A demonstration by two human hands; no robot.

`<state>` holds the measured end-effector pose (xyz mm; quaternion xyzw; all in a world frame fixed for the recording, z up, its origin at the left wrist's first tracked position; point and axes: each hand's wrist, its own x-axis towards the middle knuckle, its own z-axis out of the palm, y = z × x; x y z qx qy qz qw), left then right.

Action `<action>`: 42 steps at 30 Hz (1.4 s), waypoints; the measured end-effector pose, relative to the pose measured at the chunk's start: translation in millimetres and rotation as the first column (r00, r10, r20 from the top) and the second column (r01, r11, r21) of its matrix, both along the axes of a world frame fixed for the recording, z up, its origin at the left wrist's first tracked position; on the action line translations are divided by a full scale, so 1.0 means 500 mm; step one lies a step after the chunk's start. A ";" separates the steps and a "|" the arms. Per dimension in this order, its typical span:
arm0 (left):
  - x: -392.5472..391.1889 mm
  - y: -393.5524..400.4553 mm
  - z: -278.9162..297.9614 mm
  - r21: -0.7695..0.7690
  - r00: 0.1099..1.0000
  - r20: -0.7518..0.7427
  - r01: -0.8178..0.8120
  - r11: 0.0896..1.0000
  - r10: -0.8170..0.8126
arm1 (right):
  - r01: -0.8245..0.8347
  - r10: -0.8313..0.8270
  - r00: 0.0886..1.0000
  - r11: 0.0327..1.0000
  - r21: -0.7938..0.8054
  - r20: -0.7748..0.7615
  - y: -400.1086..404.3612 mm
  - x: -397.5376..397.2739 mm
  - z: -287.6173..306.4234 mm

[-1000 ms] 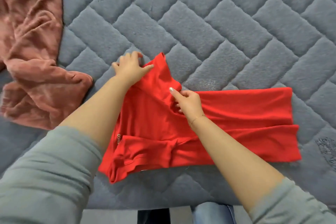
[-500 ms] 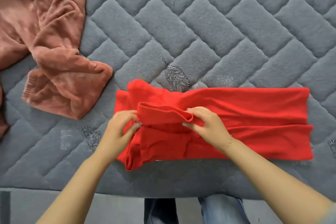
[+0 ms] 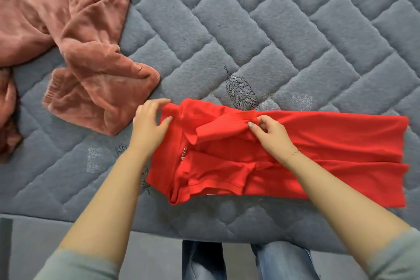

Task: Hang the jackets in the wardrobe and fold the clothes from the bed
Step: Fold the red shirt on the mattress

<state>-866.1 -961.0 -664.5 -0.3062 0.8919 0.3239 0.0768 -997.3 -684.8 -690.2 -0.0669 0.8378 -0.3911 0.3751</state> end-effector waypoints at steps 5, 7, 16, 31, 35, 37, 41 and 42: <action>-0.045 -0.008 -0.045 0.005 0.964 0.178 0.199 0.980 -0.197 | 0.101 -0.071 0.979 0.983 -0.156 0.191 -0.001 0.017 0.007; -0.046 -0.032 -0.042 0.086 0.949 0.222 0.209 0.974 -0.223 | 0.151 -0.101 0.961 0.971 -0.184 0.256 -0.001 0.021 0.010; -0.002 0.010 0.008 -0.226 0.999 -0.036 0.015 0.974 -0.024 | 0.280 -0.259 0.955 0.949 -0.148 0.147 -0.036 0.032 0.004; 0.029 0.115 0.038 0.221 0.940 -0.281 0.260 0.940 -0.194 | 0.356 -0.301 0.920 0.909 -0.215 0.252 -0.023 0.042 0.027; 0.001 0.099 0.022 0.153 0.965 -0.066 0.260 0.953 -0.253 | 0.316 -0.312 0.948 0.946 -0.070 0.064 -0.041 0.053 0.012; -0.006 0.097 0.012 0.101 0.942 0.174 0.272 0.957 -0.286 | 0.356 -0.355 0.935 0.934 -0.017 0.018 -0.039 0.061 0.010; -0.008 0.141 0.035 -0.265 0.952 0.153 0.299 0.917 -0.267 | 0.450 -0.454 0.890 0.891 -0.062 -0.052 -0.005 0.087 0.023; -0.009 0.163 0.040 -0.288 0.950 0.068 0.311 0.906 -0.305 | 0.490 -0.495 0.867 0.868 -0.079 -0.054 0.011 0.094 0.028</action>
